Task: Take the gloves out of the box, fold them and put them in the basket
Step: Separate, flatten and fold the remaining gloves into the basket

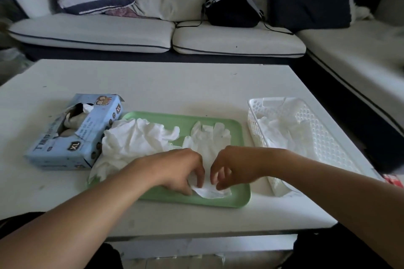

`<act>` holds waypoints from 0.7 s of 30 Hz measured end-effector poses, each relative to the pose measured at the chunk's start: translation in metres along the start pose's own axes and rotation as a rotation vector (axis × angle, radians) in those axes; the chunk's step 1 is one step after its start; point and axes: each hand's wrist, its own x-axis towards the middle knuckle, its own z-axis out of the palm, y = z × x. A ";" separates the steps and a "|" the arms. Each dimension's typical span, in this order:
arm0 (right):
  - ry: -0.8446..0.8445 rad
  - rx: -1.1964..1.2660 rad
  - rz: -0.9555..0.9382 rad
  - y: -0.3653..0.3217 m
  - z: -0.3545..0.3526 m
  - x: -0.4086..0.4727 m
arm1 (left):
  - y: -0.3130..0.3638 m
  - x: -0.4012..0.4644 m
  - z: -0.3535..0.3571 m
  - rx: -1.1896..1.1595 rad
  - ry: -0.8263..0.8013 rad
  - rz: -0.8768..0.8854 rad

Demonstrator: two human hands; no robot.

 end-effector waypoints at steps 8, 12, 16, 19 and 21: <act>0.222 0.076 0.108 0.012 -0.018 0.017 | 0.004 0.004 0.002 -0.022 0.142 -0.098; 0.364 -0.061 0.228 0.027 -0.030 0.037 | 0.006 0.003 -0.012 0.058 0.232 -0.104; 0.253 -0.092 0.366 0.042 -0.027 0.062 | 0.010 0.006 -0.008 0.126 0.109 -0.153; 0.342 0.059 0.419 0.047 -0.030 0.071 | 0.012 0.007 -0.007 0.130 0.114 -0.156; 0.401 0.086 0.430 0.049 -0.035 0.072 | 0.011 0.005 -0.007 0.132 0.103 -0.155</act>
